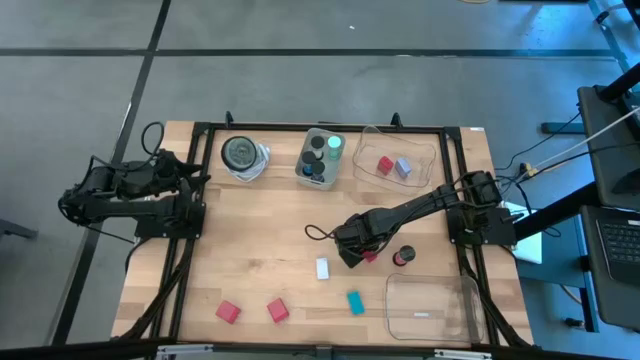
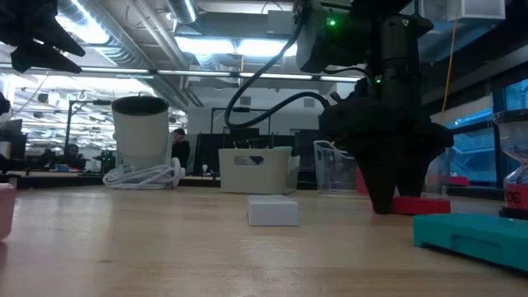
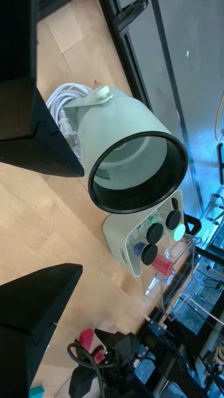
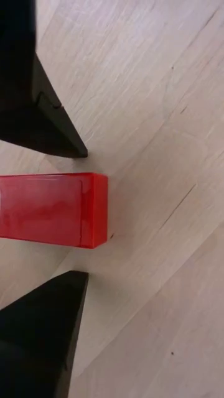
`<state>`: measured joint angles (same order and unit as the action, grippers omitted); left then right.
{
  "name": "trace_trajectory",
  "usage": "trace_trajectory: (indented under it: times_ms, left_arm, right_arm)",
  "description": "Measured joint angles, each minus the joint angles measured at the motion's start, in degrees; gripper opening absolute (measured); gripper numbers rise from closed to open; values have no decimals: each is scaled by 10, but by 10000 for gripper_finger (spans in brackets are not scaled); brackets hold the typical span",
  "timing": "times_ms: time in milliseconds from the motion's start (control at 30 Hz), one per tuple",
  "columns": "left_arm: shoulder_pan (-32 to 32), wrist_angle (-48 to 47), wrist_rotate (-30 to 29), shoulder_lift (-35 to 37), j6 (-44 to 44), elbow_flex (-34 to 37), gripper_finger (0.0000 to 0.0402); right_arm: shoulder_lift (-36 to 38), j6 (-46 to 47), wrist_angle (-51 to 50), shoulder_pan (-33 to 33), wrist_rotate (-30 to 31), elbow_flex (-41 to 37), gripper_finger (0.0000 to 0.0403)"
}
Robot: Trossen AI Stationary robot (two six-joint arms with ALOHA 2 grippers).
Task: Pick & Place Office items
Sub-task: Put the red digital timer into the bottom transparent bin
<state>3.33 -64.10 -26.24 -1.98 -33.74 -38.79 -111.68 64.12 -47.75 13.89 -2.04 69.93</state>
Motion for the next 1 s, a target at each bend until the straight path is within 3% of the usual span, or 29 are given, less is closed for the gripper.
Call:
trace_trajectory:
  times_ms: [467,733,1000]
  left_arm:
    - [0,0,0,0,0,0,237]
    - [0,0,0,0,0,0,237]
    - [0,0,0,0,0,0,237]
  right_arm:
    - [-6,-54,-10,0,-4,25,160]
    - [-5,-110,-40,1,-3,102,156]
    - [-4,-174,-188,20,57,226,167]
